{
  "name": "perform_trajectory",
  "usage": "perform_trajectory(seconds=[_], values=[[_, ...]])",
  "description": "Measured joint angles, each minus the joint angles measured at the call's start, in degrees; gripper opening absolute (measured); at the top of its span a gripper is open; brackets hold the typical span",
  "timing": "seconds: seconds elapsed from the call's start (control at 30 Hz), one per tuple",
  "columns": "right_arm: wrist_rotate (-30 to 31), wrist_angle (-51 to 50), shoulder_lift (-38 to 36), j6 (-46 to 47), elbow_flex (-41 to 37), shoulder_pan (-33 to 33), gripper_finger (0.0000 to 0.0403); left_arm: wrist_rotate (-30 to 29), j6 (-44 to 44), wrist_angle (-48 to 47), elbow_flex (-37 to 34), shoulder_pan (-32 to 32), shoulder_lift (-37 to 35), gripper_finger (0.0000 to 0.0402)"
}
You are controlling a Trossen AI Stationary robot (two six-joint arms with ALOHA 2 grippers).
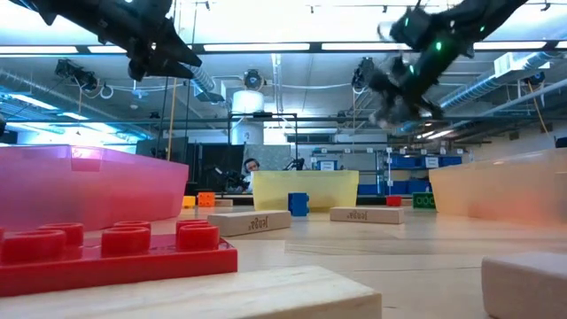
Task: Sort blocks by size
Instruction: Put the wooden block into the yellow bin, then put the 3 stud yellow game piece into the pink bin
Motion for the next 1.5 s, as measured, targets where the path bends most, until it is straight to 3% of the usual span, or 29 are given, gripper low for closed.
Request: perform_trajectory(seconds=[0.13,0.27,0.57,0.8,1.2,1.5], values=[[0.2,6.2,-1.1,-2.6,1.3,4.3,0.0131,-1.6,0.0,0.3,0.0,0.0,0.0,0.0243],[1.2,6.3,3.0,-7.4,7.0,8.0,0.0129,-1.7,0.0,0.5,0.0,0.0,0.0,0.0243],[0.9,-5.0,22.1,-16.0,28.4,11.7,0.0129,-1.7,-0.1,0.4,0.0,0.0,0.0,0.0243],[-3.9,-13.4,36.8,-18.1,40.2,11.6,0.0129,-1.6,-0.2,0.5,0.0,0.0,0.0,0.0243],[-10.9,-21.0,48.7,-18.0,42.4,9.5,0.0139,-1.5,-0.2,0.5,0.0,0.0,0.0,0.0243],[-10.8,-20.8,46.7,-18.0,42.5,9.7,0.0190,-1.5,-0.2,0.5,0.0,0.0,0.2,0.0243]])
